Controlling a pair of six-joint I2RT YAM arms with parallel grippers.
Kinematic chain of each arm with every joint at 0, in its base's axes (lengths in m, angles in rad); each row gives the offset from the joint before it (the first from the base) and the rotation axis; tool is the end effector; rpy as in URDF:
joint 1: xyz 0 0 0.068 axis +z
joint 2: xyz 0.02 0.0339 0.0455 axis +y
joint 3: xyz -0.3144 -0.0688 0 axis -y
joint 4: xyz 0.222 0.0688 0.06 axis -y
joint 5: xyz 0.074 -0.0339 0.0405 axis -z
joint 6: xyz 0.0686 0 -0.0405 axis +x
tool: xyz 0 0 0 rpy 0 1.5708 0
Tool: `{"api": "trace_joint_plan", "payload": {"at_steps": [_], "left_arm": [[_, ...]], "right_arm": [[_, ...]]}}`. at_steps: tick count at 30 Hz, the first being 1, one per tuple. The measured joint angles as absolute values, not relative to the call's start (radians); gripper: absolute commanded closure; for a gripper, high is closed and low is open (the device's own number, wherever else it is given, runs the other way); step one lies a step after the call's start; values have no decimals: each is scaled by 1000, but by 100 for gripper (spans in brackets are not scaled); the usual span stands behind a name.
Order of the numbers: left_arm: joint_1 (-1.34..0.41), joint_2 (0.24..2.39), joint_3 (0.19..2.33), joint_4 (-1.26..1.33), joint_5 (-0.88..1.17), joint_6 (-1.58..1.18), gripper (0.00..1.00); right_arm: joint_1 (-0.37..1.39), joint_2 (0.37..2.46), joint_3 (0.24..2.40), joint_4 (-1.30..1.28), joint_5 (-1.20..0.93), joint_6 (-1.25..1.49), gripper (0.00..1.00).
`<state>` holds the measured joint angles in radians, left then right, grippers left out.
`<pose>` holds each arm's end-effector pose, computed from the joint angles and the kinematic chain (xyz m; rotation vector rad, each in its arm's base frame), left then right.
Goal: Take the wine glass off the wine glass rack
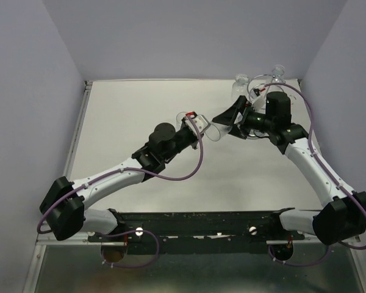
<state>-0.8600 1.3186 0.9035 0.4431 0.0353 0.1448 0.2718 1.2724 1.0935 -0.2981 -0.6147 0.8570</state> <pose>0.2013 -0.2376 0.3873 0.7824 1.3647 -0.5921 0.2516 0.1112 0.3738 0.2256 2.2111 1.2959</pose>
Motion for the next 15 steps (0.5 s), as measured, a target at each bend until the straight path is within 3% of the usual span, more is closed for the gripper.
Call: {"api": "trace_joint_plan", "payload": {"at_steps": [15], "left_arm": [[-878,1225,905,389,136,290,100]], "right_arm": [[267,1369,1070,-212,-756,970,0]]}}
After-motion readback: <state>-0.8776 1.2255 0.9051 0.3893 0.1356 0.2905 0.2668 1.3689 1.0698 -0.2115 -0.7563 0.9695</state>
